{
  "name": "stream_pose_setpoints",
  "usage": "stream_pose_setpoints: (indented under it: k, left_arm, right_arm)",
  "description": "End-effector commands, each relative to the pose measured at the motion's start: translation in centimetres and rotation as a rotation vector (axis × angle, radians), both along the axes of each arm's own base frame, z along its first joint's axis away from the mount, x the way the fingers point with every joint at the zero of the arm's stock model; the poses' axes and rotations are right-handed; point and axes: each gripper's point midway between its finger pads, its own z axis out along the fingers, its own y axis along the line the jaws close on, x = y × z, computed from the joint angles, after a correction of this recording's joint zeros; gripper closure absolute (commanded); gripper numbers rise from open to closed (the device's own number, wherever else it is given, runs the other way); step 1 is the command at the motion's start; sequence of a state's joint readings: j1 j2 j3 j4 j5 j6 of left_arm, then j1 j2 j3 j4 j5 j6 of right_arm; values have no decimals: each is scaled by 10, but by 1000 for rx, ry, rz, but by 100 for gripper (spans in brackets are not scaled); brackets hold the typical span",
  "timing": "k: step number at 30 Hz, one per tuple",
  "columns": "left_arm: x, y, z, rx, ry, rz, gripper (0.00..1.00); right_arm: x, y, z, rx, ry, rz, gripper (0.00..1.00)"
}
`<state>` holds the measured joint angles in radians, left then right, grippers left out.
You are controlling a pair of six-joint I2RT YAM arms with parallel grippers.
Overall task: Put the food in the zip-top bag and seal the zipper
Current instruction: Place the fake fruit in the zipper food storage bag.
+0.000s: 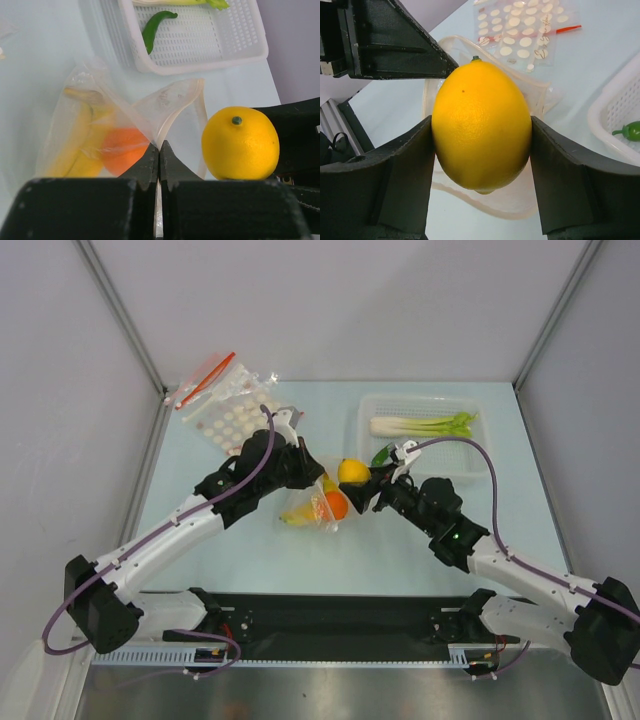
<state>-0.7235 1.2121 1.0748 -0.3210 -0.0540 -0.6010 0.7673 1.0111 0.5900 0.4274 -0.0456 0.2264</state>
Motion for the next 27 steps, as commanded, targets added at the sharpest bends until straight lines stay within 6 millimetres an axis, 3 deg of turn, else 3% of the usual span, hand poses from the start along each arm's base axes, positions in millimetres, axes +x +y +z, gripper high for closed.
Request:
stream_pose_setpoints:
  k: [1, 9, 17, 21, 27]
  left_arm:
    - [0, -4, 26, -63, -78, -32, 100]
    - [0, -5, 24, -56, -70, -38, 100]
    - [-1, -5, 28, -65, -84, -46, 100]
    - [-11, -18, 34, -104, -89, -136, 100]
    - [-28, -31, 52, -181, -135, -249, 100]
  right_arm:
    - [7, 0, 38, 41, -99, -23, 64]
    - [3, 6, 37, 40, -107, 16, 66]
    - [4, 31, 18, -1, -66, 82, 66]
    - [11, 43, -2, -46, -16, 97, 67]
    - [13, 49, -10, -51, 6, 108, 64]
